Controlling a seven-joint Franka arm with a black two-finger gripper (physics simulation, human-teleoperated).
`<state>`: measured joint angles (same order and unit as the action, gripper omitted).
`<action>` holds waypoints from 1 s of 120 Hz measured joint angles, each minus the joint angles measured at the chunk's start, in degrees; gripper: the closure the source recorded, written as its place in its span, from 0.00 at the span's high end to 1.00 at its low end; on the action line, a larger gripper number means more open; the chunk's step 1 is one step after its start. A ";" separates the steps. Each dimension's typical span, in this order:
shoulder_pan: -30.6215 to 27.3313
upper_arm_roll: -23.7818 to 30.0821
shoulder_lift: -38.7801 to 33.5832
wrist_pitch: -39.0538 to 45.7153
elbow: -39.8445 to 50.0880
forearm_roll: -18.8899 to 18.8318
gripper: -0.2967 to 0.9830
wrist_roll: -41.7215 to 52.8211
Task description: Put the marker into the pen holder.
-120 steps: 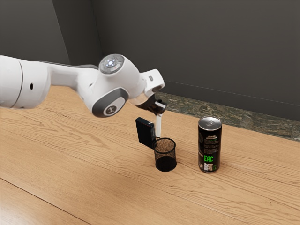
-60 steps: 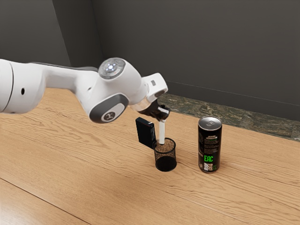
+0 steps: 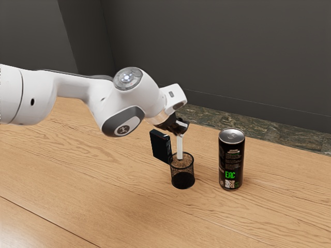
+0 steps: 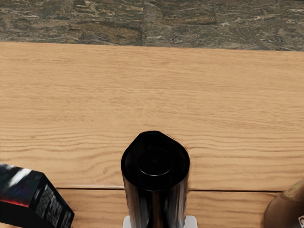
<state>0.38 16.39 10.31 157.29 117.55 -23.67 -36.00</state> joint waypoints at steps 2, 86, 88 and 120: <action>0.00 -0.03 0.09 0.00 -0.11 -0.05 0.15 -0.03; -1.83 -11.74 -6.14 -34.45 -23.29 13.61 0.74 8.25; -2.18 -12.12 -6.50 -36.63 -24.15 14.18 0.74 8.92; -2.69 -17.45 -8.50 -58.42 -28.81 18.98 0.76 17.46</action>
<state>-2.31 -1.06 1.82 98.87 88.73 -4.69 -18.55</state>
